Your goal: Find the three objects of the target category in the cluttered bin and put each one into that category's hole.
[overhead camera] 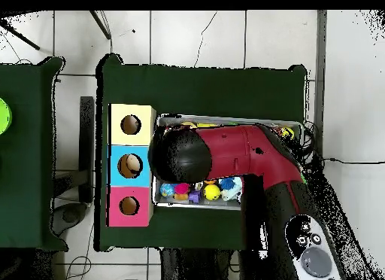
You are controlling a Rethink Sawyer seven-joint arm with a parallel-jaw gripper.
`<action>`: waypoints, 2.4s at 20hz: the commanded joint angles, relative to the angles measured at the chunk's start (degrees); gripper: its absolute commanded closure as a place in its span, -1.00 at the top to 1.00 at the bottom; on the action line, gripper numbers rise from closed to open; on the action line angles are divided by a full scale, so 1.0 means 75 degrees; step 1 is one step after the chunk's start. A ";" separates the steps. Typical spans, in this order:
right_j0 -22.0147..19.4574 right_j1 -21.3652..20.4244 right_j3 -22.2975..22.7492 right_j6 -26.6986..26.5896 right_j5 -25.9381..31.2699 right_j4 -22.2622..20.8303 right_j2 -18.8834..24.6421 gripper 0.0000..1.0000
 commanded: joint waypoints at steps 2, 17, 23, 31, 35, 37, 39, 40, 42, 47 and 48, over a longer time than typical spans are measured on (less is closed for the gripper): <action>0.0486 0.0043 -0.0171 0.1437 0.0446 0.0199 -0.0748 1.00; -0.0625 0.0545 -0.0709 -0.0830 0.0622 0.0178 -0.0275 1.00; -0.1098 0.0778 -0.0960 -0.1580 0.0909 0.0064 0.0053 1.00; -0.1438 0.1491 -0.1854 -0.2236 0.1125 -0.0569 0.0161 1.00; -0.1582 0.1955 -0.2167 -0.2425 0.0783 -0.0903 0.0283 1.00; -0.1652 0.2128 -0.2319 -0.2497 0.0826 -0.0985 0.0336 1.00; -0.1692 0.2286 -0.2480 -0.2512 0.1012 -0.1005 0.0378 1.00; -0.1707 0.2360 -0.2541 -0.2508 0.1087 -0.1005 0.0399 1.00; -0.1705 0.2460 -0.2602 -0.2464 0.1064 -0.1076 0.0412 1.00; -0.1568 0.2676 -0.2758 -0.2248 0.0960 -0.1275 0.0317 1.00; -0.1557 0.2691 -0.2755 -0.2184 0.0953 -0.1273 0.0311 1.00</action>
